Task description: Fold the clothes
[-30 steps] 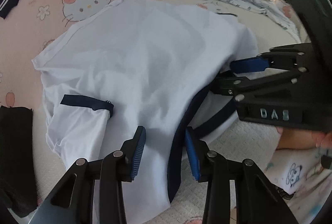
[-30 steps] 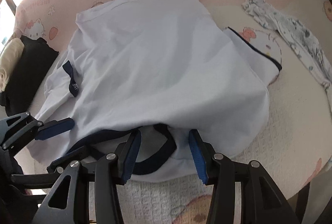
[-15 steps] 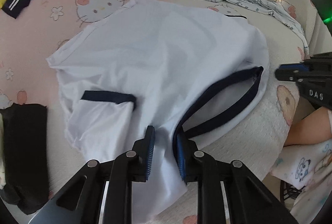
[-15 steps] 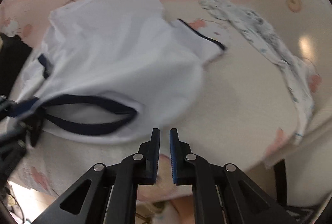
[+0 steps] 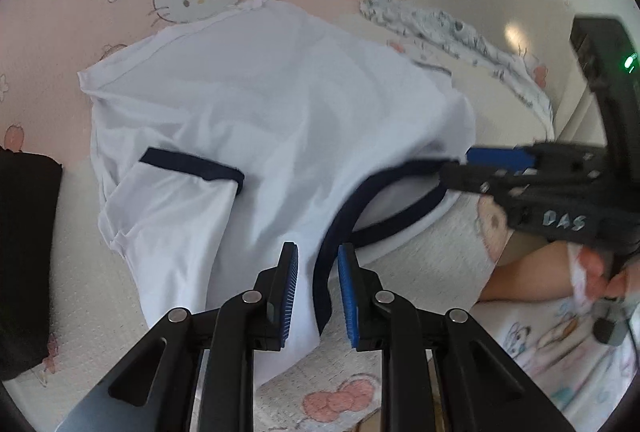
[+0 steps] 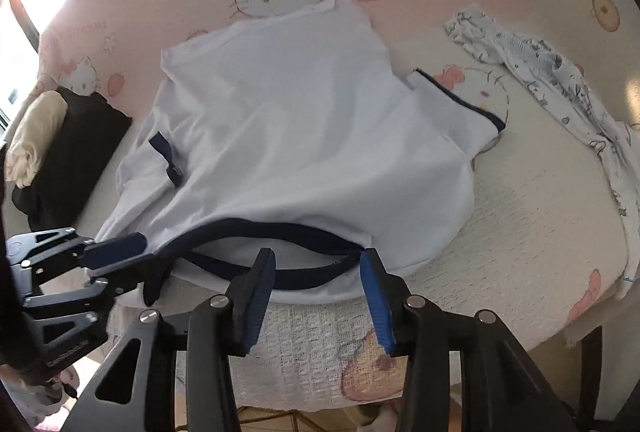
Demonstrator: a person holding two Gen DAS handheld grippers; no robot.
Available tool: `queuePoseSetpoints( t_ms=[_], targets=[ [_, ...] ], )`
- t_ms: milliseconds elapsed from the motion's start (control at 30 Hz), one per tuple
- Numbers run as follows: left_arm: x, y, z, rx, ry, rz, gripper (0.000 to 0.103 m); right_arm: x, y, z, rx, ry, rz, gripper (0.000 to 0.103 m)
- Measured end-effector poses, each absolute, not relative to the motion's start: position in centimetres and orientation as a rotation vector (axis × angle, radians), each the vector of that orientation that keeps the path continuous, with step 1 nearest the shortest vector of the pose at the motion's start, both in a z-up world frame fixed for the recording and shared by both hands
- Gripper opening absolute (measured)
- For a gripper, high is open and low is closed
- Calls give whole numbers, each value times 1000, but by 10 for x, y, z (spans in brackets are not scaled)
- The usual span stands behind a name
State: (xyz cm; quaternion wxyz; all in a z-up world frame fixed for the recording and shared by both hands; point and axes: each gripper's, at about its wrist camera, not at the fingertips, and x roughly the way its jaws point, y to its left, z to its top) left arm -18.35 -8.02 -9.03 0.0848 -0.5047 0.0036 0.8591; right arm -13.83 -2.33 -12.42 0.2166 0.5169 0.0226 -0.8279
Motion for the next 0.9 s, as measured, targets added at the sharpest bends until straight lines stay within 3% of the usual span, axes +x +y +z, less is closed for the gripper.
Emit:
queuePoseSetpoints(
  t_ms=[133, 267, 333, 467, 667, 767, 900],
  targets=[
    [-193, -82, -82, -1521, -37, 2545, 32, -145, -21, -122, 1425, 11, -2285, 49],
    [-204, -73, -67, -1443, 87, 2614, 51, -156, -8, -109, 1443, -101, -2280, 54],
    [-215, -69, -63, -1435, 102, 2603, 52, -167, 5, -103, 1449, -209, -2258, 64],
    [-239, -60, -54, -1408, 136, 2598, 52, -198, 36, -93, 1491, -479, -2164, 64],
    [-264, -35, -45, -1373, 176, 2608, 53, -251, 51, -72, 1545, -527, -2116, 71],
    [-273, -22, -50, -1392, 186, 2581, 52, -265, 64, -89, 1520, -643, -2122, 71],
    [-288, -5, -59, -1441, 139, 2500, 52, -268, 90, -136, 1626, -976, -1972, 71]
  ],
)
